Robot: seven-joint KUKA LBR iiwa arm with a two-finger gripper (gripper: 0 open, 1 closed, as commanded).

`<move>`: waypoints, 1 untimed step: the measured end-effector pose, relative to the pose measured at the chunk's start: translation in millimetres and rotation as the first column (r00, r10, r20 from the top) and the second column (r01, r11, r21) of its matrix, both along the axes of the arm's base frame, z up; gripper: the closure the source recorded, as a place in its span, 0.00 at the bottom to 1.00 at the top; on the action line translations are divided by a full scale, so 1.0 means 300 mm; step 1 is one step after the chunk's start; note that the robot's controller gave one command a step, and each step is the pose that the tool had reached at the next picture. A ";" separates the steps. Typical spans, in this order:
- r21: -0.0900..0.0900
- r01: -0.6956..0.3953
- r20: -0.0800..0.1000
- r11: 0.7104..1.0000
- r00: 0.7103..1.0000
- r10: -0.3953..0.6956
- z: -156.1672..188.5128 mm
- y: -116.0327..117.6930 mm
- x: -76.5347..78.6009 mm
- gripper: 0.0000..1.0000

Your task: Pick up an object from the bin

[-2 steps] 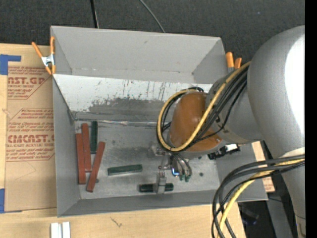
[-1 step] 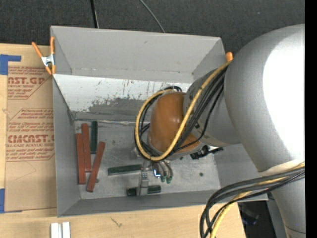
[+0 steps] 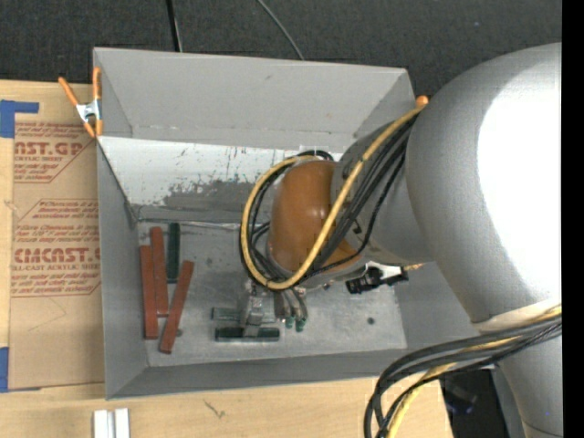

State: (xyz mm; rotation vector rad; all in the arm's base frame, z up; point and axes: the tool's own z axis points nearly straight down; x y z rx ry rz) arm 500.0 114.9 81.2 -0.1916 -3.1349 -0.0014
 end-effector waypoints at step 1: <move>-0.001 0.004 0.000 1.000 1.000 -0.004 0.002 -0.006 0.002 1.00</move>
Offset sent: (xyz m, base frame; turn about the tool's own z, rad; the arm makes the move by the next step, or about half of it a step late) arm -0.0032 -0.0282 -0.0112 -0.3341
